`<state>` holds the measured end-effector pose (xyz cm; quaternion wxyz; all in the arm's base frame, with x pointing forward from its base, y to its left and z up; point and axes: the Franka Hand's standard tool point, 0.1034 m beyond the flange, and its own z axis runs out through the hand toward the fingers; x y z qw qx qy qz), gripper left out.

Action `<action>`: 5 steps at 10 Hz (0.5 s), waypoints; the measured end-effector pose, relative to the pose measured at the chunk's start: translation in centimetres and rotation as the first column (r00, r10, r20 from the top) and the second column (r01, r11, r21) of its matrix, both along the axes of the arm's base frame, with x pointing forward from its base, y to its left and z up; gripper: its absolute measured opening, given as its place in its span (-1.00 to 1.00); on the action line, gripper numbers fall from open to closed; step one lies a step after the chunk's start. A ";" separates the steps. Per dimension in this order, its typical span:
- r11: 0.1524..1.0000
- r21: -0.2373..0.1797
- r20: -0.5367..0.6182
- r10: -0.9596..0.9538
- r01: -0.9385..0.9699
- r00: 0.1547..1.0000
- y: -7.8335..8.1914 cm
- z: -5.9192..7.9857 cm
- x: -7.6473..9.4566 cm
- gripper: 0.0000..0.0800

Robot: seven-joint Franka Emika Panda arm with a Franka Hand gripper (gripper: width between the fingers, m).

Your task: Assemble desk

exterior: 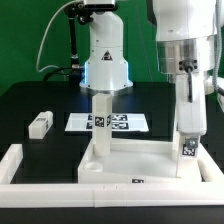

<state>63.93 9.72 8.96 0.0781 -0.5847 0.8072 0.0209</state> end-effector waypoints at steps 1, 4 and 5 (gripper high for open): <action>1.000 -0.002 0.001 0.001 -0.001 1.000 0.0 0.0 0.0 -0.27; 0.999 -0.006 0.014 0.048 -0.048 0.999 -0.4 0.4 0.1 0.35; 0.996 -0.009 0.040 0.092 -0.091 0.995 -1.8 2.2 -0.1 0.57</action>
Offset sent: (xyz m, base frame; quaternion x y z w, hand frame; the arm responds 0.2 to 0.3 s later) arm 0.0000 0.0000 0.0000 0.0000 0.0000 0.0000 1.0000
